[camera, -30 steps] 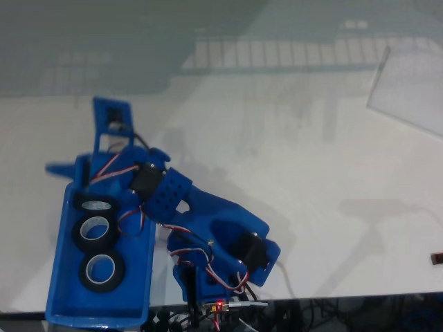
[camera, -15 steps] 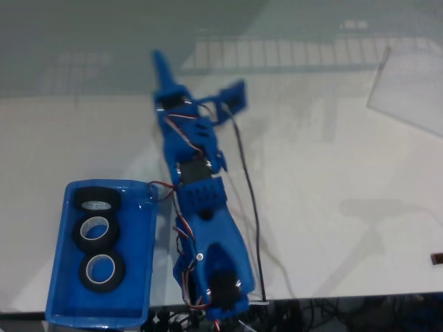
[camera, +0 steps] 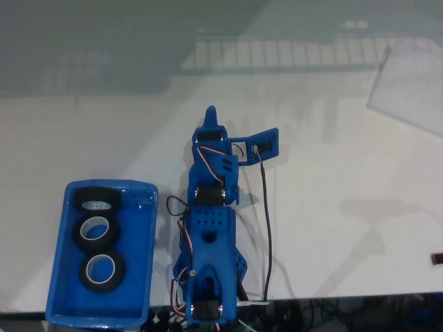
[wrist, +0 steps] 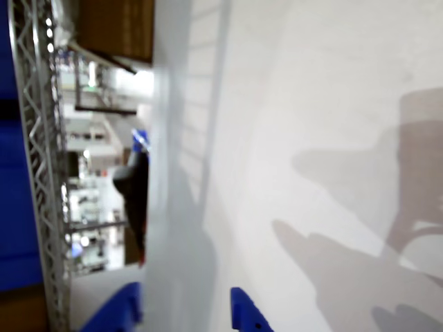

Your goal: Grasp all tape and put them in the bin.

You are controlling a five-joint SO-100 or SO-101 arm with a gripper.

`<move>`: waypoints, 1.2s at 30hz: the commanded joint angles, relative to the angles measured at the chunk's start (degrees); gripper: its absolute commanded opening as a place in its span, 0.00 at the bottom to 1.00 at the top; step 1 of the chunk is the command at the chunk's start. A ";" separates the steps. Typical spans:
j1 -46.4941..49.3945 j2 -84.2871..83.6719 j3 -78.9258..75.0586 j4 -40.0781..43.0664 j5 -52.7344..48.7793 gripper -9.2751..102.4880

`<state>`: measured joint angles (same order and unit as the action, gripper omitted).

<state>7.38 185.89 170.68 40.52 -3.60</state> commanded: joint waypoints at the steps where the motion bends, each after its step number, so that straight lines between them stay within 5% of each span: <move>1: 0.53 2.29 0.35 2.64 -0.79 0.17; 7: -0.18 4.48 1.05 8.44 -0.26 0.08; 36: -1.32 4.48 4.13 13.10 -2.11 0.08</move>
<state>6.68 189.49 174.64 53.53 -5.19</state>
